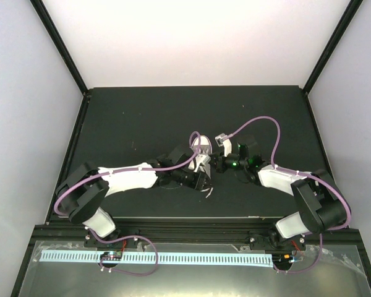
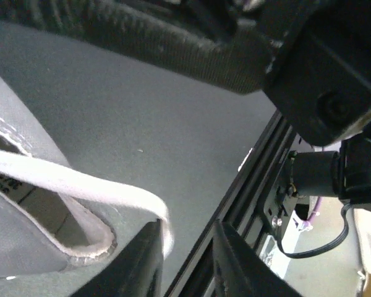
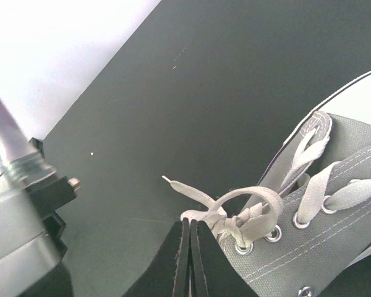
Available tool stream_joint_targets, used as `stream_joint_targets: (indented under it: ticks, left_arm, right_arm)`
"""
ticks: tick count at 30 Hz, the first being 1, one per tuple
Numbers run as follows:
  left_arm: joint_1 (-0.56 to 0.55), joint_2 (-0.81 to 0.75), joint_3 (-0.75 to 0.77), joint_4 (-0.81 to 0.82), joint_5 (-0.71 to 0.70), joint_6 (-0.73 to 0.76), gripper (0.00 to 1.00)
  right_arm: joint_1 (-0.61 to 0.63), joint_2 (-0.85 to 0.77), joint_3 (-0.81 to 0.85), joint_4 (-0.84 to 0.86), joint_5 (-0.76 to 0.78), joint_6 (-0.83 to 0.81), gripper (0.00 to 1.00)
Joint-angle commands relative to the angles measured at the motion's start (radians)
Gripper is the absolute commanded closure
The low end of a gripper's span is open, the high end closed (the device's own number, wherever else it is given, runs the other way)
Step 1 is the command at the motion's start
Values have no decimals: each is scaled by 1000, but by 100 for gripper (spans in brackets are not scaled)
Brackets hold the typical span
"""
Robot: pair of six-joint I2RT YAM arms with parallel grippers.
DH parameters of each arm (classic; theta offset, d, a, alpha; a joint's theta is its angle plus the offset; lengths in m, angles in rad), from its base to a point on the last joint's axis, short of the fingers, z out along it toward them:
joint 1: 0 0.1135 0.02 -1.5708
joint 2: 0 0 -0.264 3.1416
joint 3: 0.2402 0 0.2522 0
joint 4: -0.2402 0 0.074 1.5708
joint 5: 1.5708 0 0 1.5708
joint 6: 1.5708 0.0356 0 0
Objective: Tie the shoes
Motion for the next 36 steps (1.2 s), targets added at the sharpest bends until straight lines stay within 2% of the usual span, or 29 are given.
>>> stream_joint_targets:
  ticks: [1,4,14,17,22,25,29,36]
  left_arm:
    - [-3,9,52,-13,-46,25,69]
    - [-3,-24,46,-52,-113,55,58]
    - [-8,-232,-42,-183,-363,170,55]
    - [-2,-273,-70,-172,-417,171,49]
    - [38,-258,-55,-78,-463,274,48]
    - [54,-242,-79,56,-507,384,52]
    - [82,-189,-106,244,-485,517,54]
    - [104,-54,-57,290,-415,620,57]
  right_arm:
    - [5,1,-5,39,4,10,98]
    - [5,1,-5,56,-1,24,98]
    - [5,2,1,77,2,41,98]
    - [5,2,-2,69,2,35,98]
    - [6,4,-3,63,-24,32,98]
    - [7,0,-4,54,-33,29,98]
    - [7,-10,-5,42,-32,27,98]
    - [6,-19,-3,46,-33,38,98]
